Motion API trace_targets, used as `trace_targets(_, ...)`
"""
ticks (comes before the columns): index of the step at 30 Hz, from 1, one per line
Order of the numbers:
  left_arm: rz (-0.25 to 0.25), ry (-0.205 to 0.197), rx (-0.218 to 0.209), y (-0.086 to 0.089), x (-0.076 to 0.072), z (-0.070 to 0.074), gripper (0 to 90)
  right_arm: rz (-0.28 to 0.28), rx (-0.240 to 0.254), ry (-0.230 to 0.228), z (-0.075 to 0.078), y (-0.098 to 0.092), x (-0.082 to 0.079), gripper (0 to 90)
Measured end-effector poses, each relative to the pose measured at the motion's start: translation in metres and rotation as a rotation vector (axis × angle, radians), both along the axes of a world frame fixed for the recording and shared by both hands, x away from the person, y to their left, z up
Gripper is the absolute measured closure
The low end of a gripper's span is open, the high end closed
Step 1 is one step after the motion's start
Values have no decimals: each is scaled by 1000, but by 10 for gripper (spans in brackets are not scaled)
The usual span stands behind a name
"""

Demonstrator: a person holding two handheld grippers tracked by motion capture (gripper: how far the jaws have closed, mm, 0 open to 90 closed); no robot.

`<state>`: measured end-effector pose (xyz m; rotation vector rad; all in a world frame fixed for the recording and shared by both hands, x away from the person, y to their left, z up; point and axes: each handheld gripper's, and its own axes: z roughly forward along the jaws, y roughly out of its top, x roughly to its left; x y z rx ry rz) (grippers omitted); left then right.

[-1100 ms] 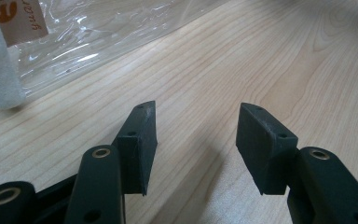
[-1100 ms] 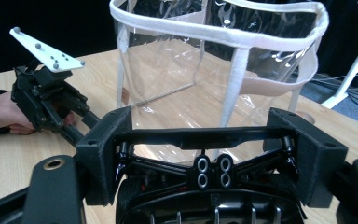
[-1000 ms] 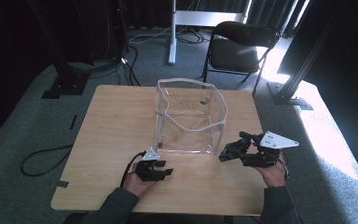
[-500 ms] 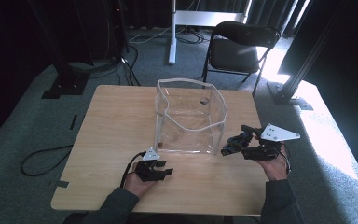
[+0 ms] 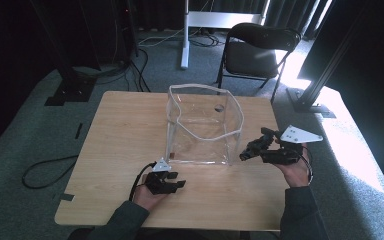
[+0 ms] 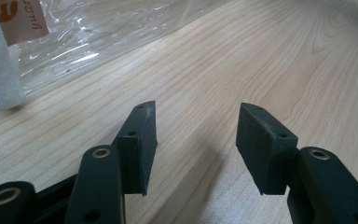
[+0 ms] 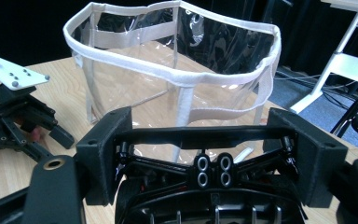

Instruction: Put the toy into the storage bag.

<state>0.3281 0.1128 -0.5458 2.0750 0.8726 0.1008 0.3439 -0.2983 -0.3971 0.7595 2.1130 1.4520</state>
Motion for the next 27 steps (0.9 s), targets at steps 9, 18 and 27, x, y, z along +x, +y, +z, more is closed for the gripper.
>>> trace_targets(9,-1,-1,1,0,0,0,484,-19,6,-3,6,-2,7,246)
trace_targets(18,-2,2,0,1,1,0,484,-28,7,-5,11,0,15,246)
trace_targets(27,1,2,-3,1,1,0,484,-70,1,-3,23,1,26,246)
